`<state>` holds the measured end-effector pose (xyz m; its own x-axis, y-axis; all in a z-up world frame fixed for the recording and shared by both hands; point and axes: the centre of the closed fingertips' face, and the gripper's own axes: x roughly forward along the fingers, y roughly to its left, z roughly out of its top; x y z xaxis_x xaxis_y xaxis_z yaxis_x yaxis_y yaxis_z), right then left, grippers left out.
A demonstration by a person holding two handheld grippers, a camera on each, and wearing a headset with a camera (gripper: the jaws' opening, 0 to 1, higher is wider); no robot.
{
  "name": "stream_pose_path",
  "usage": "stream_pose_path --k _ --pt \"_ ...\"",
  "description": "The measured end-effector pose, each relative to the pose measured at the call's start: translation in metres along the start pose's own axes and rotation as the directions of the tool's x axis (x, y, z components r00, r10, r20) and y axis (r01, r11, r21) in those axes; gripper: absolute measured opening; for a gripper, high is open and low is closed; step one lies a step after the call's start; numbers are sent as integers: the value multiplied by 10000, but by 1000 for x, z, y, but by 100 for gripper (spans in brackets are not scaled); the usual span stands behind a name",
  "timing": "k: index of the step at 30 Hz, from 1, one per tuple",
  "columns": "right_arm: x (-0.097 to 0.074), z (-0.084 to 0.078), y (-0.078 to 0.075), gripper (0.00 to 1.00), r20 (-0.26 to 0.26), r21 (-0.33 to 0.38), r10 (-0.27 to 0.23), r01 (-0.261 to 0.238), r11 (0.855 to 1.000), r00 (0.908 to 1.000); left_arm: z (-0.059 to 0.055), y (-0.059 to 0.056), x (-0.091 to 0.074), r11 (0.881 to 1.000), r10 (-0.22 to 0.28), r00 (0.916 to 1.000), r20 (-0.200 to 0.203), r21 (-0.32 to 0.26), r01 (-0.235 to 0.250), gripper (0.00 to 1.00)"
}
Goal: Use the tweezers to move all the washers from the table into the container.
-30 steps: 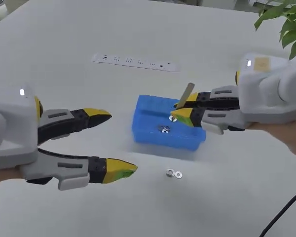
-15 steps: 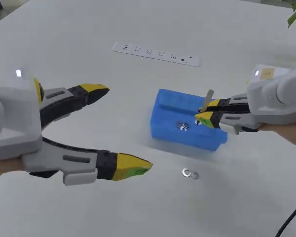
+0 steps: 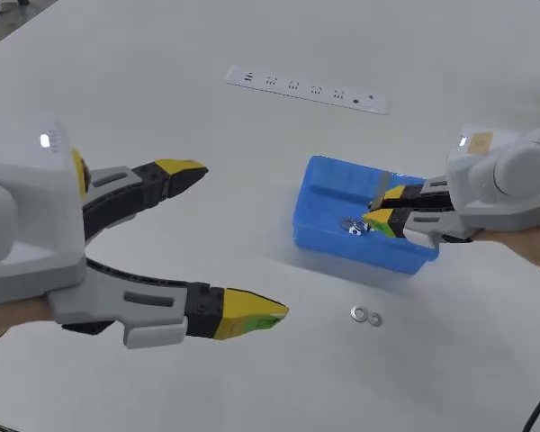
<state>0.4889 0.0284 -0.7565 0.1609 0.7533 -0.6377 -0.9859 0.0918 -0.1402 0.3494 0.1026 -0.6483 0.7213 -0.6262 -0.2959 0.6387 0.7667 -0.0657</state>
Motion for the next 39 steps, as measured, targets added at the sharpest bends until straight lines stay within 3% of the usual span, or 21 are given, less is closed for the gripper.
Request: stream_pose_path --k 8,16,18,24,28,29,31,34,39 --pt "4 -2 3 10 -39 49 72 -71 10000 10000 -2 7 -6 9999 106 9998 -181 125 -104 99" --pt "0 0 -1 11 9 91 -109 108 9999 9999 -4 1 -5 10000 -14 9998 -215 35 15 99" --pt "-3 3 -4 11 127 245 -224 220 9995 9997 2 1 -6 9999 -22 10000 85 -158 23 99" --pt "-10 3 -9 10 213 457 -421 411 9981 9989 7 7 -4 9994 87 9996 263 -323 -78 96" --pt "-13 5 -5 9 253 411 -360 349 9985 9990 26 24 -1 9970 605 9934 974 -538 -554 90" --pt "-14 6 -3 9 265 362 -306 296 9989 9992 31 29 2 9952 708 9903 1193 -751 -621 90" --pt "-14 7 1 9 199 188 -204 200 9996 9996 36 35 9 9959 651 9905 1207 -705 -568 89" --pt "-14 8 5 9 122 -52 -121 122 9999 9999 43 36 24 9987 454 9936 1032 -257 -430 88" --pt "-15 11 8 9 91 -252 -57 59 9997 9999 54 27 58 9990 -356 9953 900 292 331 84"
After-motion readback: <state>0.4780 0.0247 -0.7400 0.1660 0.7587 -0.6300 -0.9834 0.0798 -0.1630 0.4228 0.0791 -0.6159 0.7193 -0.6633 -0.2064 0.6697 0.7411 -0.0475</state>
